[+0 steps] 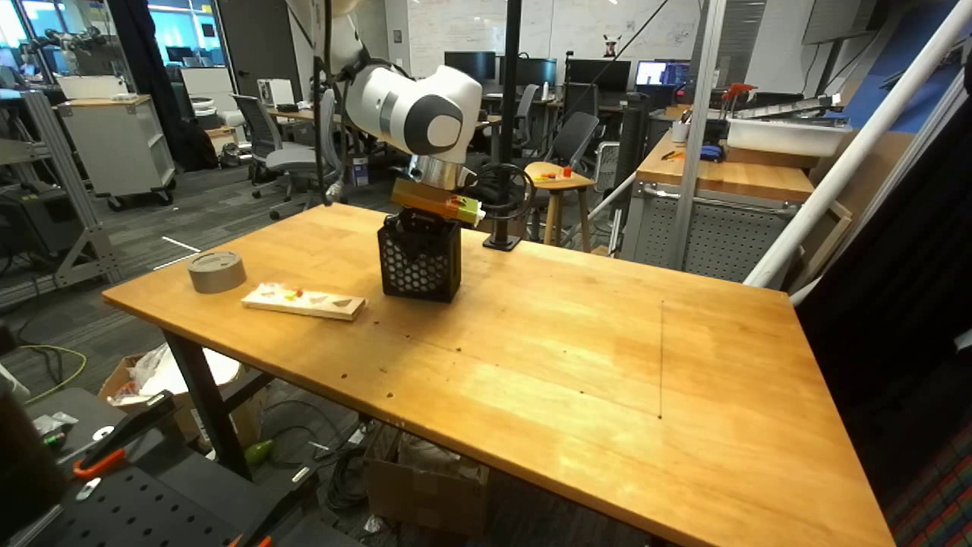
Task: Put the towel inside the black box
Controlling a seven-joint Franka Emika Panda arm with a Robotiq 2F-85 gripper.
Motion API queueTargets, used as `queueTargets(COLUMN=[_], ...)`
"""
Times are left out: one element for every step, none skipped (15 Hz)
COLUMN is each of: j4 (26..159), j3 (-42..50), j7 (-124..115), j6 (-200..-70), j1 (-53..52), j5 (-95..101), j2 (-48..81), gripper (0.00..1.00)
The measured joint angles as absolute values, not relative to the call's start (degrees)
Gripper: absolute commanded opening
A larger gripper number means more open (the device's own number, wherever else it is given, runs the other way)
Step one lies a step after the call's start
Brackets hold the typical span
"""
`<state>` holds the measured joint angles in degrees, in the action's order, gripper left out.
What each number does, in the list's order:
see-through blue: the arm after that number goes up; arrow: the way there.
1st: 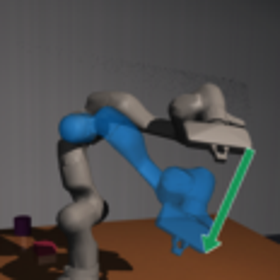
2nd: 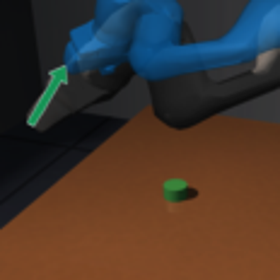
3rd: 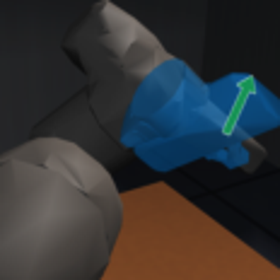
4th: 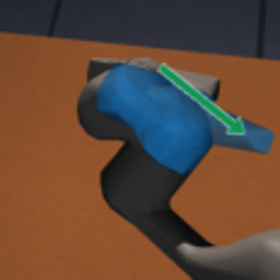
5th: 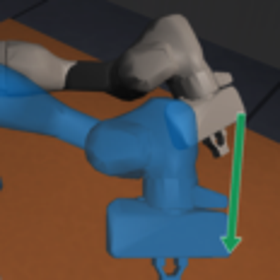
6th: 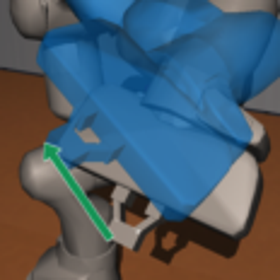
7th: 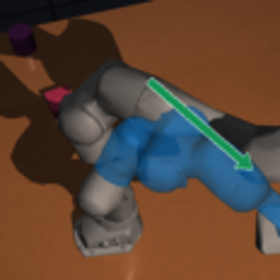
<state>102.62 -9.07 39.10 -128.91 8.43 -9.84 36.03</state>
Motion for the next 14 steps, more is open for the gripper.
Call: queueTargets(j4=[102.36,102.26,102.24,102.19,102.17,102.17,102.16,102.15,102.14,102.12,102.11,102.1,102.09,102.08], j3=[-9.07,-9.03,-8.9,-8.69,-8.38,-7.99,-7.58,-7.19,-6.82,-6.5,-6.25,-6.02,-5.86,-5.82], j7=[39.1,39.1,39.03,38.9,38.66,38.25,37.68,37.1,36.43,35.77,35.08,34.46,33.88,33.41], j6=[-128.5,-128.37,-128.34,-128.34,-128.33,-128.32,-128.28,-127.96,-127.34,-126.63,-125.83,-125.03,-124.42,-123.92], j1=[8.47,8.48,8.48,8.46,8.41,8.31,8.17,7.98,7.74,7.43,7.1,6.69,6.28,5.89], j5=[-9.84,-9.84,-9.71,-9.41,-8.93,-8.05,-6.99,-5.85,-4.61,-3.43,-2.39,-1.51,-0.81,-0.32], j2=[36.12,36.09,35.88,35.52,34.94,34.03,32.86,31.55,30.14,28.79,27.56,26.49,25.61,24.93], gripper=[0.05,0.06,0.06,0.14,0.31,0.41,0.48,0.57,0.62,0.63,0.63,0.61,0.54,0.43])
